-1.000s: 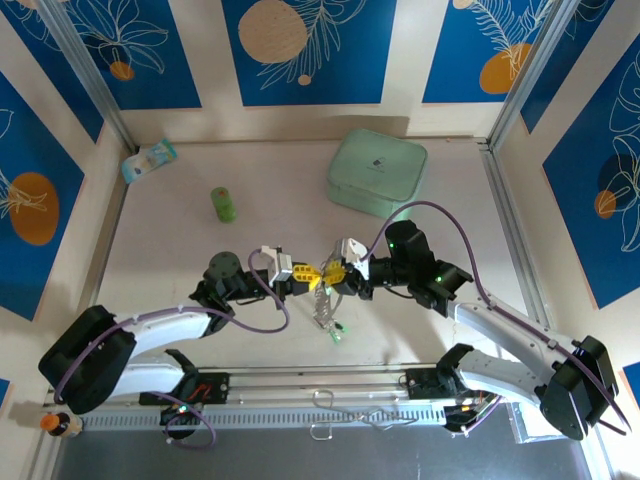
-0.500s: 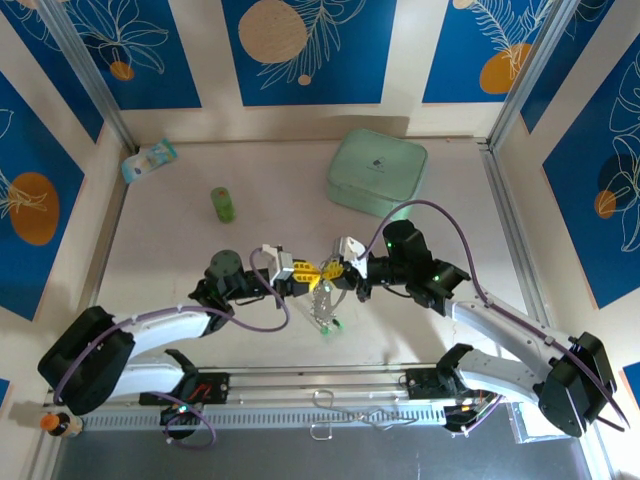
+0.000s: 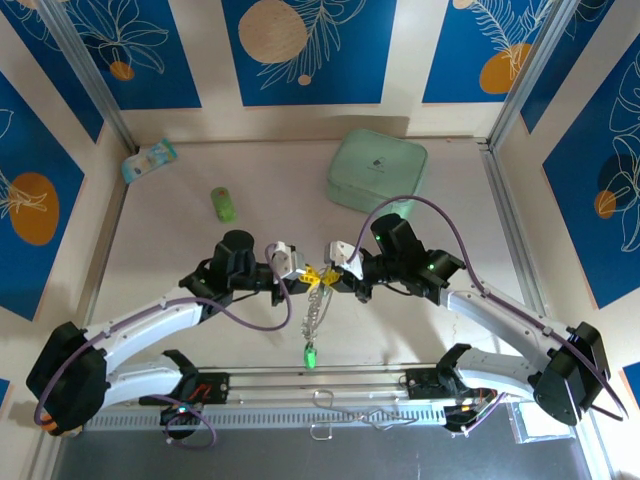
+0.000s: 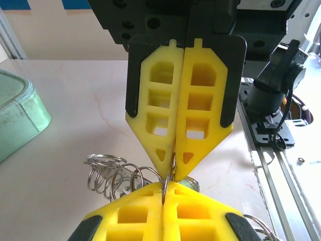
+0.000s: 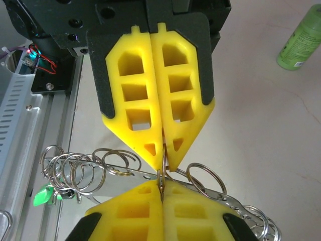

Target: Put the keys on the keyring

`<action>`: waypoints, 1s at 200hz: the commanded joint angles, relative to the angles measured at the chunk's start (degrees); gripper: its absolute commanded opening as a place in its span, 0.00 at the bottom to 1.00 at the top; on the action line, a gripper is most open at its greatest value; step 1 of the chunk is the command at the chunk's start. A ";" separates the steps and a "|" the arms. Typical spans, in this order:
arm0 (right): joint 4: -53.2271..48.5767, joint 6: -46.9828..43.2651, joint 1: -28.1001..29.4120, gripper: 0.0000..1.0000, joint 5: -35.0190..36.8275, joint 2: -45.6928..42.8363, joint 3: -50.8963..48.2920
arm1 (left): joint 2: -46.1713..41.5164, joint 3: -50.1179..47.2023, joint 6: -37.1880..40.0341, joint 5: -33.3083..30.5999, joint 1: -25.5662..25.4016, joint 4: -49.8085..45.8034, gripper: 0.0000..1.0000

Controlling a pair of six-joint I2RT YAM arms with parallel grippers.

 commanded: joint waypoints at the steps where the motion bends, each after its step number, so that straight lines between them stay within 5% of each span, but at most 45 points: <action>1: 2.00 1.57 0.07 0.01 -2.94 -1.17 1.68 | -0.96 0.22 1.21 1.06 -0.42 -1.48 0.00; 18: 6.34 5.67 -1.66 0.25 -4.76 -3.22 -1.66 | -1.12 -2.66 -3.46 0.30 -0.42 7.97 0.00; 32: 9.00 8.39 -2.80 0.31 -5.95 -5.02 -4.85 | -0.75 -5.04 -8.22 -0.23 -0.41 16.18 0.00; 56: 12.65 11.57 -3.66 0.33 -6.81 -7.79 -9.61 | -0.35 -8.35 -13.20 -0.96 -0.38 27.21 0.00; 126: 13.08 11.82 -4.36 0.33 -4.29 -14.05 -12.82 | 3.01 -11.72 -13.29 -1.49 -0.42 37.55 0.00; 200: 11.99 8.28 -1.65 0.33 -2.37 -10.30 -8.41 | 1.44 -12.31 -12.12 -0.44 -0.42 36.92 0.00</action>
